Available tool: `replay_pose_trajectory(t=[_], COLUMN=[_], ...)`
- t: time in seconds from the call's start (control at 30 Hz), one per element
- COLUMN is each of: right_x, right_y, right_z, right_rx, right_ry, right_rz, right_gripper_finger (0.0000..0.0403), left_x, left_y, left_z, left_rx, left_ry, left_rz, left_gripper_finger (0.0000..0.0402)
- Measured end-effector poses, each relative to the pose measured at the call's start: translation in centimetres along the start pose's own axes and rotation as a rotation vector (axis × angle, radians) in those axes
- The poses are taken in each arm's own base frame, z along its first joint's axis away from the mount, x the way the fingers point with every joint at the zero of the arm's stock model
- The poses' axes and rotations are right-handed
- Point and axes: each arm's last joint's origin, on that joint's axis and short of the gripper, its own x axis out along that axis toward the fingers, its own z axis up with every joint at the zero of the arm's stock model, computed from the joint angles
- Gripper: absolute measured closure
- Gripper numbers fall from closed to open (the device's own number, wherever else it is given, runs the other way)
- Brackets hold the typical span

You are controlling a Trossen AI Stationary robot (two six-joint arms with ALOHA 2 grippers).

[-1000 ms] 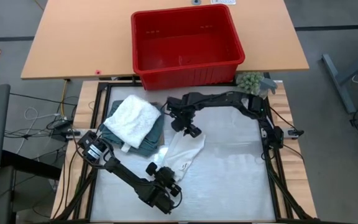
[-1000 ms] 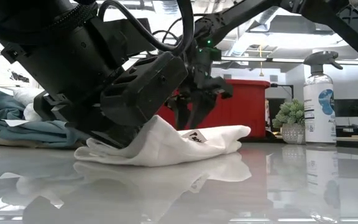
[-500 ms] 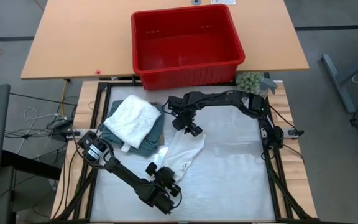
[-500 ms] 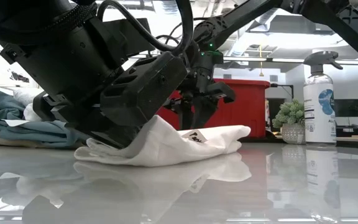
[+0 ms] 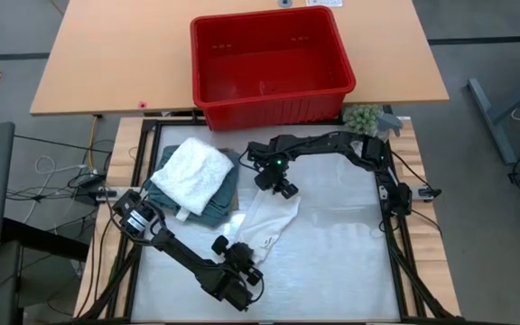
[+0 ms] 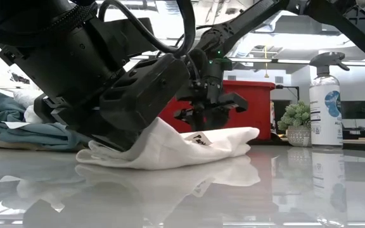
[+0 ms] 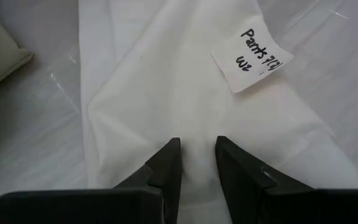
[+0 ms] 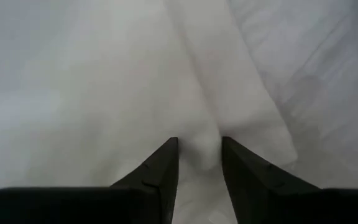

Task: Fold Laundry from Bin
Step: Fold the white underwear in the red bin

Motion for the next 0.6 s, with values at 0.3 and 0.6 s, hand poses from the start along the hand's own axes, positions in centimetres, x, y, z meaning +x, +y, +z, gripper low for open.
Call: replay_pose_trajectory(t=[0.3, 0.6], right_x=[0.0, -1.6], right_y=[0.0, -0.4], right_z=[-0.2, 0.7], right_rx=[0.004, 0.005], right_ry=[0.054, 0.071], right_rz=[-0.030, -0.042], right_gripper_finger=[0.0347, 0.0356], left_x=[0.0, 0.0], left_y=[0.1, 0.1], left_z=[0.0, 0.0], left_rx=[0.035, 0.035], left_ry=[-0.001, 0.000], left_rz=[0.011, 0.012], left_gripper_finger=[0.0313, 0.0313])
